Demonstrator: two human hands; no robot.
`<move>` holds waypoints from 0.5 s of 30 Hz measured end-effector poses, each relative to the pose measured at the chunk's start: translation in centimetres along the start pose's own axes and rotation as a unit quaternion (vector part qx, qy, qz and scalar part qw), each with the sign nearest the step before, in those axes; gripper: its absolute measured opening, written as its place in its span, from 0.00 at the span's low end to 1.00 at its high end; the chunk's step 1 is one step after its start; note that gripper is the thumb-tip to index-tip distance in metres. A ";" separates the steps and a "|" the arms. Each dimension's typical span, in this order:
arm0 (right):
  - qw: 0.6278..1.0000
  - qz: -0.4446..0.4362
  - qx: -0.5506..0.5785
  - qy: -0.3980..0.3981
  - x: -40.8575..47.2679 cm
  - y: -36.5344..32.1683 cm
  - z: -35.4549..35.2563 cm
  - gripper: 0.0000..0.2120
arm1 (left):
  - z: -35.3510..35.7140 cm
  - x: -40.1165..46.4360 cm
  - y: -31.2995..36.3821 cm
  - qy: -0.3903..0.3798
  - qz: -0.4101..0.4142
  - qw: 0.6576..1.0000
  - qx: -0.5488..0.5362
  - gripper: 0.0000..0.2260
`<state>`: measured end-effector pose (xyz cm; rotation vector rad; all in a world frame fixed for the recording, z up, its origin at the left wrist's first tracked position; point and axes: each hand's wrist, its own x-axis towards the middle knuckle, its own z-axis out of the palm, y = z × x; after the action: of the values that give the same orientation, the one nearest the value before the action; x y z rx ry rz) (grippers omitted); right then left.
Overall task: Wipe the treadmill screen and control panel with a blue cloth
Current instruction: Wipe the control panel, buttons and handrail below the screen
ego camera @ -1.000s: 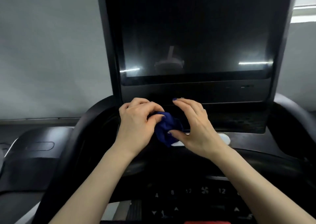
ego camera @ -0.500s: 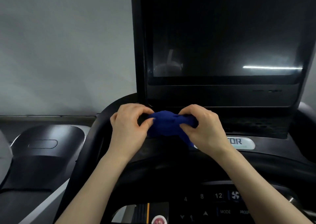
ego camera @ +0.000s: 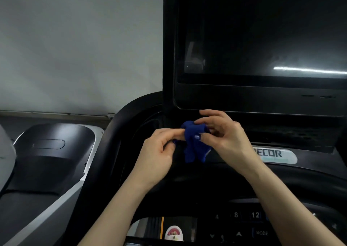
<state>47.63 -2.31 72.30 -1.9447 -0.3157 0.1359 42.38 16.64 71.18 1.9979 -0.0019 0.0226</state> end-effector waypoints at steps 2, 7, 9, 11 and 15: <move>0.999 0.022 0.023 -0.006 -0.2 0.7 0.0 0.22 | 0.2 0.0 0.0 -0.021 -0.002 1.000 -0.010 0.24; 0.999 0.040 -0.004 -0.037 -0.6 1.2 -0.7 0.12 | 0.2 0.2 -1.1 -0.018 -0.006 1.000 -0.001 0.22; 0.999 0.044 -0.013 -0.025 -0.8 1.3 -1.4 0.12 | -0.2 0.1 -1.9 0.020 0.003 0.999 0.031 0.19; 0.996 0.008 -0.079 0.028 -0.8 1.2 -2.4 0.13 | -0.7 0.0 -3.1 0.072 0.012 0.995 0.074 0.17; 0.932 -0.165 -0.285 0.149 -0.2 0.0 -2.9 0.10 | -1.0 -0.2 -6.8 0.096 0.049 0.974 0.198 0.17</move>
<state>48.12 -4.98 73.42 -2.4045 -0.5143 -0.5224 42.19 20.35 65.40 2.3846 0.0294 0.3001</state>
